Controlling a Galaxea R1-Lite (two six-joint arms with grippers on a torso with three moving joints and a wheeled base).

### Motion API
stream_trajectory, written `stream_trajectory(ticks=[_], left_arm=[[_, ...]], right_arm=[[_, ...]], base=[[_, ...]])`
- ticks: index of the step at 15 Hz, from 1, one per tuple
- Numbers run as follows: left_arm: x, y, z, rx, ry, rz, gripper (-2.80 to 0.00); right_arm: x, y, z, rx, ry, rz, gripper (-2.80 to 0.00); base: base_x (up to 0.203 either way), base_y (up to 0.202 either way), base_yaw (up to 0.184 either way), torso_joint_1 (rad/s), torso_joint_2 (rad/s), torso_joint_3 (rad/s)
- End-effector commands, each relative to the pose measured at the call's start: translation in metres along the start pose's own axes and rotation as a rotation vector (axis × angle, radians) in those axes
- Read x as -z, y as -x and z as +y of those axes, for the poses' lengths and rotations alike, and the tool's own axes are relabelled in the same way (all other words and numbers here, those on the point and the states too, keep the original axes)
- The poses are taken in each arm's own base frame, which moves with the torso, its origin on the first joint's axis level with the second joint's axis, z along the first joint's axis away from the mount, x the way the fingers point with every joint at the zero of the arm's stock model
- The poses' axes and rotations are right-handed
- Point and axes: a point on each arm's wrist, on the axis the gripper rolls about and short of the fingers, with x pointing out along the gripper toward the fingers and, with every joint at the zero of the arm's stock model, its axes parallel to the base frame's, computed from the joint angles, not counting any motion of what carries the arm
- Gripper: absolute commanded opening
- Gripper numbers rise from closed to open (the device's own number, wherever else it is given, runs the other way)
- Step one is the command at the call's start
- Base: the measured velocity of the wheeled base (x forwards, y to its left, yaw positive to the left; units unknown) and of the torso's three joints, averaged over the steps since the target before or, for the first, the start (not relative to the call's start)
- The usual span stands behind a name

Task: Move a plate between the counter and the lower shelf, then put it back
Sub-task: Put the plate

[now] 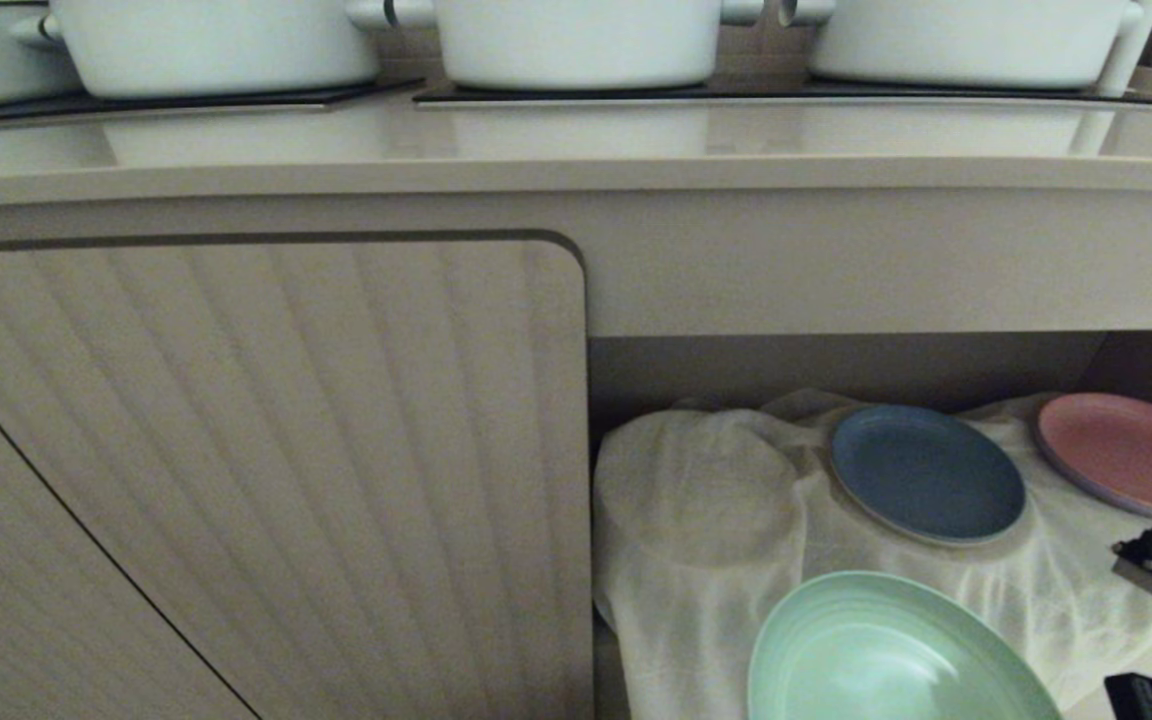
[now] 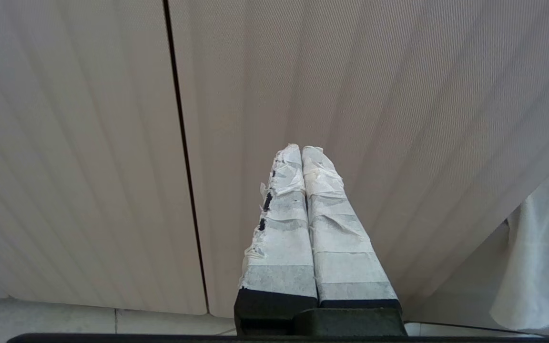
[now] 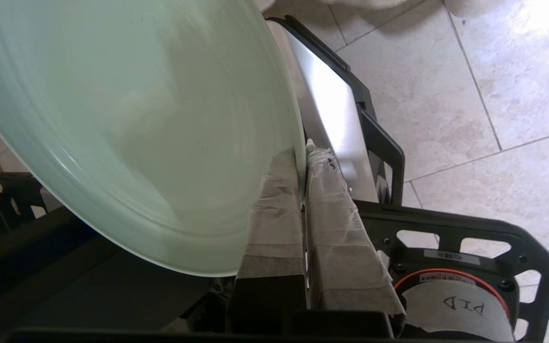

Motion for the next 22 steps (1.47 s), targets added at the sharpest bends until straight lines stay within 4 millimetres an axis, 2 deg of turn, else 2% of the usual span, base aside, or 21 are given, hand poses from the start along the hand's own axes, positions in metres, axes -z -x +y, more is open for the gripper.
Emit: stream_trajectory(ticks=[1,22], left_arm=[[0.0001,0.0,0.0001,-0.003,0.001,0.0,-2.8],[0.0001,0.0,0.0,0.0,0.001,0.0,-2.8]], right_arm=[[-0.0001,0.0001,0.0001,-0.001,-0.014,0.001,-2.8],[0.0002,0.0033,0.0013,-0.024,-0.024,-0.006,-2.8]], base=[[0.0,0.0,0.0,0.0,0.0,0.0],[0.0,0.0,0.0,0.0,0.0,0.0]])
